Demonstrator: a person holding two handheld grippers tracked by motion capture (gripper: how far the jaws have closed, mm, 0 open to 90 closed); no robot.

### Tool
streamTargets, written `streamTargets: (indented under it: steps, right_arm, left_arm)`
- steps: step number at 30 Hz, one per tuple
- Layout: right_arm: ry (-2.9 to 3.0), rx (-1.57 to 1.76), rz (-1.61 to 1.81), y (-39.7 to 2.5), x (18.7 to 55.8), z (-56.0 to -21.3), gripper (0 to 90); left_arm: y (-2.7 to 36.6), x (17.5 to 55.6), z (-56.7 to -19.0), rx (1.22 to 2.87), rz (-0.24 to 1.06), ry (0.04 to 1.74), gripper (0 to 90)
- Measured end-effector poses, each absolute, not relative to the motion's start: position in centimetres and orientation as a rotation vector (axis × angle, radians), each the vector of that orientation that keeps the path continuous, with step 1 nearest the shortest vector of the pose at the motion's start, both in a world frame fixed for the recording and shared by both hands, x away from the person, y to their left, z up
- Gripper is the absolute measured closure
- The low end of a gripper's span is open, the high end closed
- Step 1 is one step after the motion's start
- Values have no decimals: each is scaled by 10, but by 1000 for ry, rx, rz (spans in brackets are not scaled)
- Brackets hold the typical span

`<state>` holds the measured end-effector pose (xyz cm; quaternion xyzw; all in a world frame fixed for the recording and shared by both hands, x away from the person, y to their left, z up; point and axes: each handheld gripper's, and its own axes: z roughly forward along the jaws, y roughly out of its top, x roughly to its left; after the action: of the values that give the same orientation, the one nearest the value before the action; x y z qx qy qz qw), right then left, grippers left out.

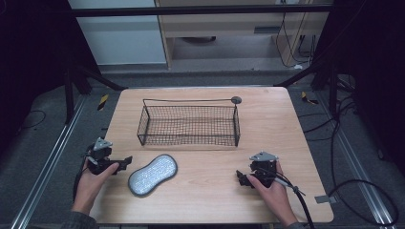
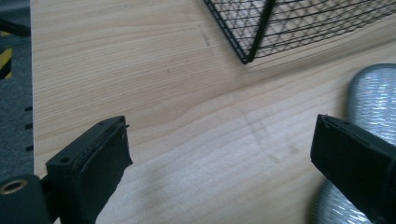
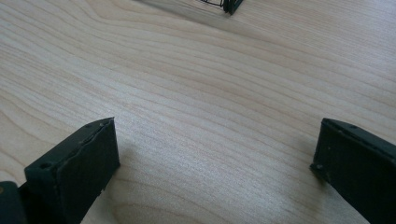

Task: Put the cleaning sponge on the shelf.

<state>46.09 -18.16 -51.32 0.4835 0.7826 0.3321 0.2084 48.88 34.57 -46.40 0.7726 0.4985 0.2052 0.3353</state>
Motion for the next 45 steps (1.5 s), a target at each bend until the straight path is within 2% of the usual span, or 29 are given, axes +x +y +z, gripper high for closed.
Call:
streamTargets:
  steps: [9, 19, 45]
  right_arm:
    - [2180, 1345, 928, -182, 460, -513, 4]
    - [2182, 1345, 929, -182, 460, -513, 4]
    - [2180, 1346, 928, -182, 459, -513, 4]
  left_arm:
    - [317, 481, -442, 2126, 504, 1189, 41]
    - [289, 476, -436, 2252, 477, 1106, 46]
    - [228, 488, -446, 2578, 320, 981, 43]
